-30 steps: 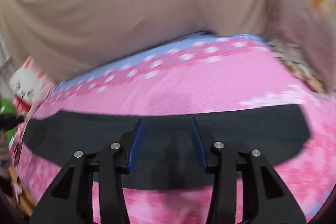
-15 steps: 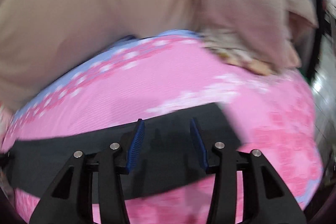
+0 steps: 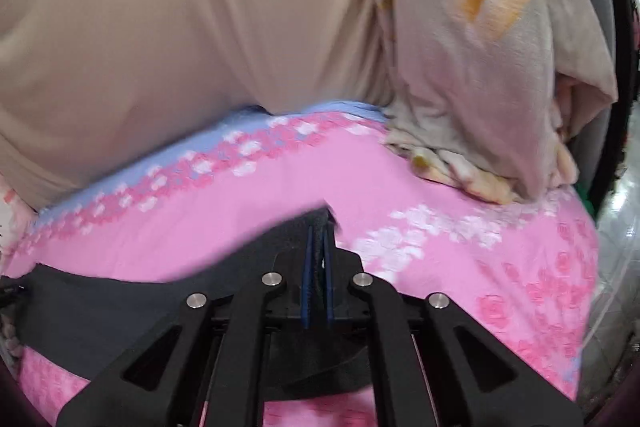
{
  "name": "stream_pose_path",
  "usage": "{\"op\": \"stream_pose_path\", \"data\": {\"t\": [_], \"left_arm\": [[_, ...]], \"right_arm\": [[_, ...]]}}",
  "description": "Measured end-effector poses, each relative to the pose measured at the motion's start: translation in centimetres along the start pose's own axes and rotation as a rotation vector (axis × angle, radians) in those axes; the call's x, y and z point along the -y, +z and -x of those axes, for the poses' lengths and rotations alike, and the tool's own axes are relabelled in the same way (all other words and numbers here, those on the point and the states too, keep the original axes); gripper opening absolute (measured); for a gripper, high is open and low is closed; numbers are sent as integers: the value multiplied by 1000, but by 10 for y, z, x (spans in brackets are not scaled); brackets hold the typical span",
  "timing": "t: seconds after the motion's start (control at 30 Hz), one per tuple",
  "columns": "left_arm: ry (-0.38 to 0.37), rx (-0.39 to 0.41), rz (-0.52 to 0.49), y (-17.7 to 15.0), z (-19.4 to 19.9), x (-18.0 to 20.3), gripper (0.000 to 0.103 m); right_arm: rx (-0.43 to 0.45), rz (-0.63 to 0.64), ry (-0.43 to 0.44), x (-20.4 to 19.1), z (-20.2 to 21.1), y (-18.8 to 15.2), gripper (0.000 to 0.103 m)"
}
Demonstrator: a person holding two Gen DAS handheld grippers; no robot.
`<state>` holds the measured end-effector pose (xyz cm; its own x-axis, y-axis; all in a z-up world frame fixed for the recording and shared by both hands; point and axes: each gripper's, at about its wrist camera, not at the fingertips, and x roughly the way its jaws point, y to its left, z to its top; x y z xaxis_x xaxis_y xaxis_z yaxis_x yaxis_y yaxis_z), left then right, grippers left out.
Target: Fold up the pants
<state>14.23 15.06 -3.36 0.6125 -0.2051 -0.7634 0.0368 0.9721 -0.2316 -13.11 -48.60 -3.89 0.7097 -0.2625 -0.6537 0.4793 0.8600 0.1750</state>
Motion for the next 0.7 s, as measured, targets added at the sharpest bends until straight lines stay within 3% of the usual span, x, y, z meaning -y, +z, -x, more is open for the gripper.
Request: {"op": "stream_pose_path", "data": {"t": [0.07,0.13,0.23,0.4,0.5,0.53,0.57,0.63,0.7], "left_arm": [[2,0,-7,0,0,1,34],[3,1,-8,-1,0,2,34],[2,1,-12,-1,0,3,37],[7,2,-35,-1,0,7,45],[12,12,-31,-2,3,6,48],[15,26,-22,-2,6,5,51],[13,38,-17,-2,9,4,52],[-12,81,-5,-3,18,0,54],[-22,99,-1,-3,22,-1,58]], "right_arm": [[-110,-52,-79,25,-19,-16,11],[-82,-120,-28,42,-4,-28,11],[-63,-134,17,49,23,-51,50],[-149,0,33,23,13,-65,51],[-155,110,-2,-6,-4,-64,42],[-145,133,-11,-12,-4,-61,15],[-106,154,-32,-17,2,-53,9],[7,141,-31,-17,26,-35,8],[24,113,-29,-4,34,-30,8]]}}
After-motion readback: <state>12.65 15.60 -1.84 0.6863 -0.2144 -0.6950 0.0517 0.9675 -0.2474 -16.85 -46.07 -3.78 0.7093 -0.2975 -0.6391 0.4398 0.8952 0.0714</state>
